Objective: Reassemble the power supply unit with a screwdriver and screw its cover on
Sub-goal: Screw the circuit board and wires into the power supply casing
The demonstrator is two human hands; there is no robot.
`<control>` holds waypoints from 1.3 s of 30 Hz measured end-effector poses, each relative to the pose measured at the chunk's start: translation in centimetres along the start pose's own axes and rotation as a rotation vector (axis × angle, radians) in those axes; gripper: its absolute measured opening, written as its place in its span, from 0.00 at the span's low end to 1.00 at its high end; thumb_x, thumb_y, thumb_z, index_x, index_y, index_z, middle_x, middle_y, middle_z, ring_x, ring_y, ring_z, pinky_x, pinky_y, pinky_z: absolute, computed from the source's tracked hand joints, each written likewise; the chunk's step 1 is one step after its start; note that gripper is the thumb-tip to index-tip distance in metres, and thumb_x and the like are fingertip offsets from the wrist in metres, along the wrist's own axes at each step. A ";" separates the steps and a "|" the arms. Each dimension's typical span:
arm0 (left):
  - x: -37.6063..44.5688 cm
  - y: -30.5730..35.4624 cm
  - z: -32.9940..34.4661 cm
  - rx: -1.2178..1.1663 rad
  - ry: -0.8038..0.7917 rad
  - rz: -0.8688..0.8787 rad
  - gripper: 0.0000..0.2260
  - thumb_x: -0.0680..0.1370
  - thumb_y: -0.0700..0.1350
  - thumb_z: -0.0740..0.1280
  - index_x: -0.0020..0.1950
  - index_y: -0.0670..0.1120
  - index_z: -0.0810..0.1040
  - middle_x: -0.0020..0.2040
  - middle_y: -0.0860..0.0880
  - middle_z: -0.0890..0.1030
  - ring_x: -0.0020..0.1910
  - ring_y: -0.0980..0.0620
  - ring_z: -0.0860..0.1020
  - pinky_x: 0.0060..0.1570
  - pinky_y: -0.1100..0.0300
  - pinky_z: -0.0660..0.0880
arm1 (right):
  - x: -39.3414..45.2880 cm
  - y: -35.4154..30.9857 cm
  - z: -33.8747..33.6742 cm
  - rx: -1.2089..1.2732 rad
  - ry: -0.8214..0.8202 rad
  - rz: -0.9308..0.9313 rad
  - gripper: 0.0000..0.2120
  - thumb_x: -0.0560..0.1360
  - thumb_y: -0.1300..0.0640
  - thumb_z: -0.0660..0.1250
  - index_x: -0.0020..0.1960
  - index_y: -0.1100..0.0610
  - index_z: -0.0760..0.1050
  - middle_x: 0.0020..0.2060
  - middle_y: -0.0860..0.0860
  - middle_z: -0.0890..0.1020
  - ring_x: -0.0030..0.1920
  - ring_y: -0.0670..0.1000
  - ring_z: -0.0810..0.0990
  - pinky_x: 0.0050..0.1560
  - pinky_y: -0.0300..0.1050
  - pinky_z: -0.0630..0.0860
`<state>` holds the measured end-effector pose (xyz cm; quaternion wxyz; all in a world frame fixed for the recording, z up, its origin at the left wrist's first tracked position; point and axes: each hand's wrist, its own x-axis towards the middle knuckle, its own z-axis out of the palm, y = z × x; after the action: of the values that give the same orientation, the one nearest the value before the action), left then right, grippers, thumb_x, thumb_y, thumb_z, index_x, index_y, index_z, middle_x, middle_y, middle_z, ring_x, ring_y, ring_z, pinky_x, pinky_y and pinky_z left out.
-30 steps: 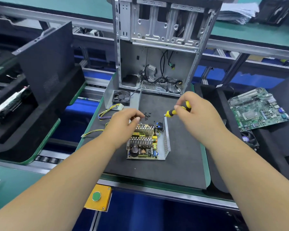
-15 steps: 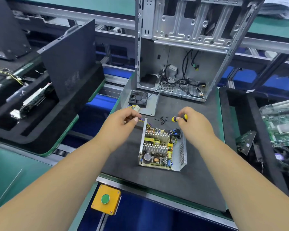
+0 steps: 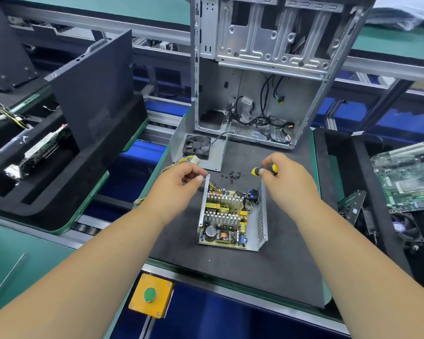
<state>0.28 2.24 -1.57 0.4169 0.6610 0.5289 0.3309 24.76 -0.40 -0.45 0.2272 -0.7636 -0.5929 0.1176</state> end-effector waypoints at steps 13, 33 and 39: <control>0.4 5.9 3.9 -0.709 -0.132 -0.251 0.08 0.83 0.38 0.60 0.58 0.41 0.77 0.51 0.40 0.83 0.46 0.50 0.83 0.45 0.63 0.80 | -4.5 -0.7 -8.4 0.732 0.226 -0.032 0.05 0.71 0.51 0.64 0.43 0.47 0.79 0.28 0.48 0.78 0.35 0.45 0.76 0.40 0.48 0.71; -2.4 11.8 11.7 -0.999 -0.251 -0.277 0.02 0.76 0.37 0.68 0.46 0.42 0.78 0.38 0.48 0.83 0.34 0.57 0.81 0.35 0.68 0.78 | -9.7 6.2 -14.6 0.811 0.302 -0.055 0.05 0.72 0.53 0.64 0.42 0.48 0.78 0.27 0.48 0.76 0.33 0.47 0.74 0.35 0.37 0.70; -3.6 13.1 13.7 -0.925 -0.253 -0.247 0.05 0.76 0.35 0.68 0.43 0.44 0.78 0.37 0.48 0.83 0.33 0.59 0.81 0.32 0.71 0.77 | -10.7 8.1 -15.9 0.808 0.273 -0.063 0.04 0.72 0.53 0.64 0.42 0.48 0.78 0.28 0.47 0.76 0.31 0.45 0.72 0.33 0.34 0.69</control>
<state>17.09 -5.21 4.33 0.7637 0.3739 0.3462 0.3963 35.87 -15.53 8.46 0.5881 -0.6032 -0.4868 0.2310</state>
